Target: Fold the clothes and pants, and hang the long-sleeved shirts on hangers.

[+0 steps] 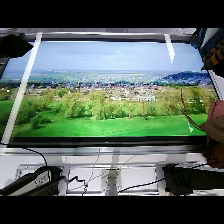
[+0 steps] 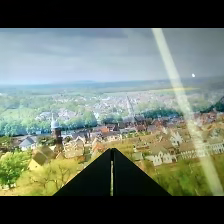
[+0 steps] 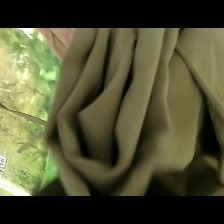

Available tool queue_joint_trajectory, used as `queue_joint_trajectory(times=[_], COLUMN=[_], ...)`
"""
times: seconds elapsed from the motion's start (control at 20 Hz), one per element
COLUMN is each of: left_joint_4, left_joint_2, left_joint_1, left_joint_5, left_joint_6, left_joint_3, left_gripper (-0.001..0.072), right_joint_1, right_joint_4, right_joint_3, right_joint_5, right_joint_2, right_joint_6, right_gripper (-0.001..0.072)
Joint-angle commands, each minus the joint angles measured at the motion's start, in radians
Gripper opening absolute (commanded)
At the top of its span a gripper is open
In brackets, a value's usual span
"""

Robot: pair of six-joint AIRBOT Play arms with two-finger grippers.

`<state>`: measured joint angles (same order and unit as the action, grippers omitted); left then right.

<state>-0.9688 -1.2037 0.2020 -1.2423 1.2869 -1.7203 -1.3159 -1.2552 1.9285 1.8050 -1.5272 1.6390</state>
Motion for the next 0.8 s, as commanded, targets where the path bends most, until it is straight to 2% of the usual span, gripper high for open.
queue_joint_trajectory(times=[0.0, 0.35, 0.4, 0.45, 0.5, 0.6, 0.75], left_joint_4=[0.000, 0.000, 0.000, 0.000, 0.000, 0.000, 0.000], left_joint_2=[0.000, 0.000, 0.000, 0.000, 0.000, 0.000, 0.000], left_joint_1=[0.001, 0.001, 0.001, 0.001, 0.001, 0.001, 0.001], left_joint_5=[0.000, 0.000, 0.000, 0.000, 0.000, 0.000, 0.000], left_joint_6=[0.000, 0.000, 0.000, 0.000, 0.000, 0.000, 0.000], left_joint_3=[0.000, 0.000, 0.000, 0.000, 0.000, 0.000, 0.000], left_gripper=[0.0029, 0.0030, 0.0029, 0.0030, 0.0029, 0.0029, 0.0030], right_joint_1=[-0.005, -0.005, -0.005, -0.005, -0.004, 0.010, 0.094], right_joint_4=[-0.055, -0.117, -0.109, -0.104, -0.096, 0.000, 0.265], right_joint_3=[-0.007, -0.007, -0.007, -0.007, -0.007, -0.007, -0.006], right_joint_5=[0.004, 0.008, 0.006, 0.003, 0.002, -0.017, -0.087], right_joint_2=[0.000, 0.000, 0.000, 0.000, 0.000, 0.000, 0.000], right_joint_6=[0.002, 0.003, 0.003, 0.015, 0.037, 0.051, 0.030], right_gripper=[0.0703, 0.0693, 0.0624, 0.0351, 0.0010, 0.0014, 0.0013])
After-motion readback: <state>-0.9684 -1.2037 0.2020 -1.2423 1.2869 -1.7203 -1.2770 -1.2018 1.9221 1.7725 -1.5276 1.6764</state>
